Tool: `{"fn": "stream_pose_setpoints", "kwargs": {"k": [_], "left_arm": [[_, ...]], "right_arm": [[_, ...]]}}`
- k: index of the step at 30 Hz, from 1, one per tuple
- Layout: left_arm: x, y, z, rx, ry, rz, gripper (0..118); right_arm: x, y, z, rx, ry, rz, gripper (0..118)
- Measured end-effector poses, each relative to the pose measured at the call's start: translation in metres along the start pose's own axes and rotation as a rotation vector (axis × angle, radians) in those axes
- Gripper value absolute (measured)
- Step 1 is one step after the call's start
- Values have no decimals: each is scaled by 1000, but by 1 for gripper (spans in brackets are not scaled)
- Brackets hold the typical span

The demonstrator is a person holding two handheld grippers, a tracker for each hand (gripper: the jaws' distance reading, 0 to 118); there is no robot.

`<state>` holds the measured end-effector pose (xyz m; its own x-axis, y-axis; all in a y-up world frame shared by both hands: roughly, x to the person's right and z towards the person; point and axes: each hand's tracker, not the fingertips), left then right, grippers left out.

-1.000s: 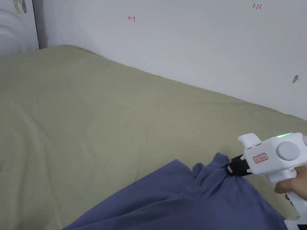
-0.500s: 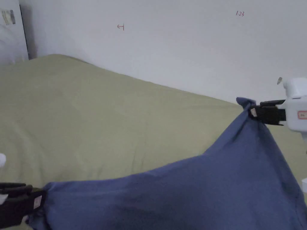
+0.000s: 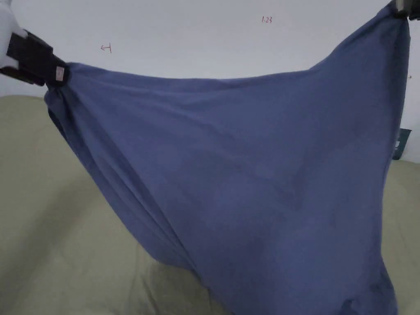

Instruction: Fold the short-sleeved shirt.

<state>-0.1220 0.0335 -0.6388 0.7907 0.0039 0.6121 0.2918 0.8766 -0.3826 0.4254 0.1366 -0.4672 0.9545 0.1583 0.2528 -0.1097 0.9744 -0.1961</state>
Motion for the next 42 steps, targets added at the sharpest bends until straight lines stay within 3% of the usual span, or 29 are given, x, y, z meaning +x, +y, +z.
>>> {"fn": "stream_pose_setpoints", "kwargs": {"k": [3,9,13,17,23,25,30,35,42], "left_arm": [[-1,53,-12,85,5,35,2],[9,137,-22,204,126,-48,2],[15,169,-16,296,167,-48,2],[12,172,-16,300,159,-33,2],[14,122,-30,205,120,-145,2],[12,99,-31,196,107,-118,2],[9,41,-16,137,47,-123,2],[1,-15,16,112,-13,-17,2],[-1,-106,55,24,-53,-10,2]], "right_arm": [[18,26,-5,58,-66,-50,2],[31,82,-6,173,-190,-6,2],[32,116,13,237,-164,-39,2],[25,113,26,245,-149,-19,2],[5,53,28,158,-46,-5,2],[-2,29,33,122,25,-35,2],[-24,-18,63,82,98,-7,2],[-35,-55,108,39,166,-68,2],[-47,-133,167,-70,239,-111,2]]}}
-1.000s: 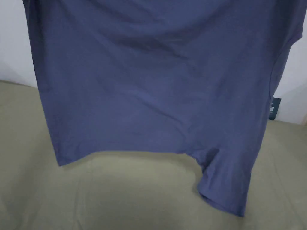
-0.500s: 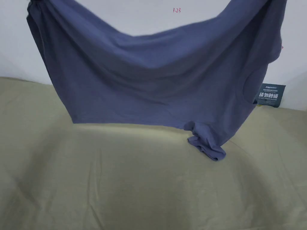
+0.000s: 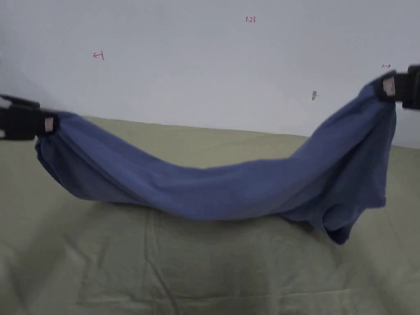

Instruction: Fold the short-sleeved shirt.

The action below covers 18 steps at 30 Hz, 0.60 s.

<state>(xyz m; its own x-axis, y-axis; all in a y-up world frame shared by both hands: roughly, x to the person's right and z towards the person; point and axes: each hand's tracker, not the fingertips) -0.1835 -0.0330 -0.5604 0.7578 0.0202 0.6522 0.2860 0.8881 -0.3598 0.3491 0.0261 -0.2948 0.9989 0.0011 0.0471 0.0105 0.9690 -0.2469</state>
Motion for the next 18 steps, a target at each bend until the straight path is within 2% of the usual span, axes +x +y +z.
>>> {"fn": "stream_pose_setpoints", "kwargs": {"k": [4,9,15,18], "left_arm": [[1,-48,19,-48,-28,-8,2],[6,-99,44,-88,-64,25,2],[-3,-152,59,-169,-116,56,2],[-7,-170,65,-183,-121,77,2]], "right_arm": [[-11,-45,19,-50,52,-37,2],[-16,-105,44,-105,94,-132,2],[-9,-166,68,-169,84,-261,2],[-12,-188,80,-186,65,-284,2]]}}
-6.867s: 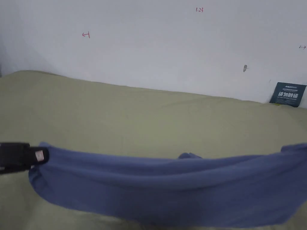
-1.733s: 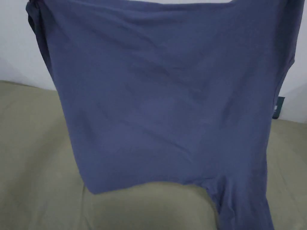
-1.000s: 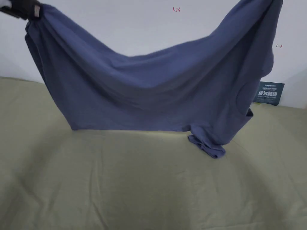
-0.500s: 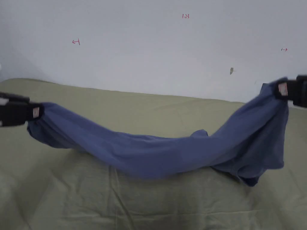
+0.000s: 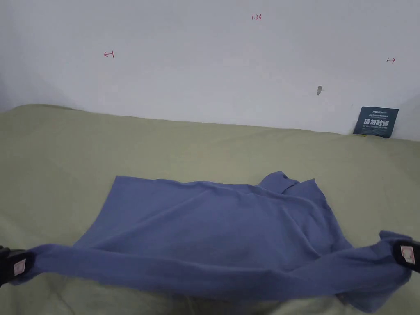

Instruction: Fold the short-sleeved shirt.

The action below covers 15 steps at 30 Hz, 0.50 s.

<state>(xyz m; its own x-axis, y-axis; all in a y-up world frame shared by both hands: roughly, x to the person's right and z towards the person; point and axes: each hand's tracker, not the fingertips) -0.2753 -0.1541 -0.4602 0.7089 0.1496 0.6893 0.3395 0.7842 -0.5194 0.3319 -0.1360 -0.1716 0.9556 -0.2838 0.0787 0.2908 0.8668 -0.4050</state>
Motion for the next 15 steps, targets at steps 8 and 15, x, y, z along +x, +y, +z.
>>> {"fn": "stream_pose_setpoints", "kwargs": {"k": [8,15], "left_arm": [[-3,-46,-8,-90,-45,30,8],[-9,-94,17,-134,86,221,18]], "right_arm": [[10,-50,5,-139,-42,-34,2],[17,-89,34,-315,-223,-126,39]]}}
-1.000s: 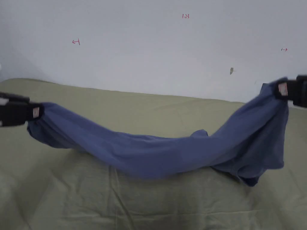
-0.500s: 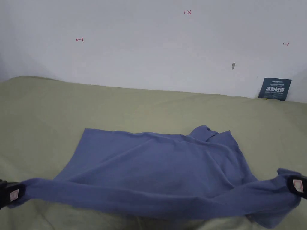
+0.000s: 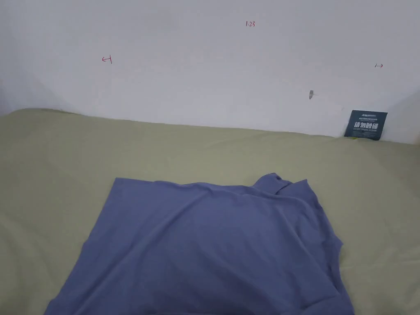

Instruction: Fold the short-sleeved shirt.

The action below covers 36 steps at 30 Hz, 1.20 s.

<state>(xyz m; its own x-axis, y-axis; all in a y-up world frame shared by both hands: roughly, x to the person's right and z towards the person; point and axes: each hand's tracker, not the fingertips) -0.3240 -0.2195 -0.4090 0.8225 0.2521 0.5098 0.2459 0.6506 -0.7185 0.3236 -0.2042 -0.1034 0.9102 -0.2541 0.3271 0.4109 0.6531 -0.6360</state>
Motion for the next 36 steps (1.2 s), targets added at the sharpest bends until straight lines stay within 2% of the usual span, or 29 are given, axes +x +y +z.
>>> {"fn": "stream_pose_setpoints", "kwargs": {"k": [1,2,4,7,9,10,12,13,14,16,19,23,25,26,28,33,35,36], "left_arm": [[3,-3,7,12,9,18,18],[8,-3,13,21,20,25,19],[23,1,28,61,25,9,19],[63,18,46,166,106,-52,19],[95,28,53,230,168,-64,19],[112,32,54,261,191,-72,19],[146,35,52,283,215,-74,19],[162,34,51,287,226,-70,19],[179,32,50,279,222,-56,17],[199,14,43,264,174,-56,0],[229,-24,36,246,173,-123,0],[242,-84,25,201,170,-113,0],[241,-100,19,122,147,-75,0],[238,-103,14,94,168,-66,0],[234,-100,11,88,188,-66,0],[197,-57,1,116,239,-20,0],[173,-37,-14,79,271,-23,25],[161,-24,-20,58,314,-9,48]], "right_arm": [[2,-4,6,-7,-4,-16,71],[0,-4,12,-5,2,-29,79],[-10,0,28,37,11,-38,78],[-49,18,45,145,-136,72,78],[-78,29,47,190,-199,80,77],[-94,32,46,213,-222,91,75],[-124,31,43,265,-256,91,57],[-133,27,40,281,-261,112,29],[-150,19,38,279,-268,114,8],[-173,1,35,269,-253,120,5],[-197,-39,32,260,-212,127,3],[-209,-91,26,198,-121,107,2],[-212,-105,18,165,-137,131,2],[-211,-107,15,149,-137,142,2],[-205,-103,10,124,-116,115,2],[-195,-79,11,182,-102,91,2],[-185,-66,12,199,-92,64,2],[-180,-61,13,209,-88,48,2]]}}
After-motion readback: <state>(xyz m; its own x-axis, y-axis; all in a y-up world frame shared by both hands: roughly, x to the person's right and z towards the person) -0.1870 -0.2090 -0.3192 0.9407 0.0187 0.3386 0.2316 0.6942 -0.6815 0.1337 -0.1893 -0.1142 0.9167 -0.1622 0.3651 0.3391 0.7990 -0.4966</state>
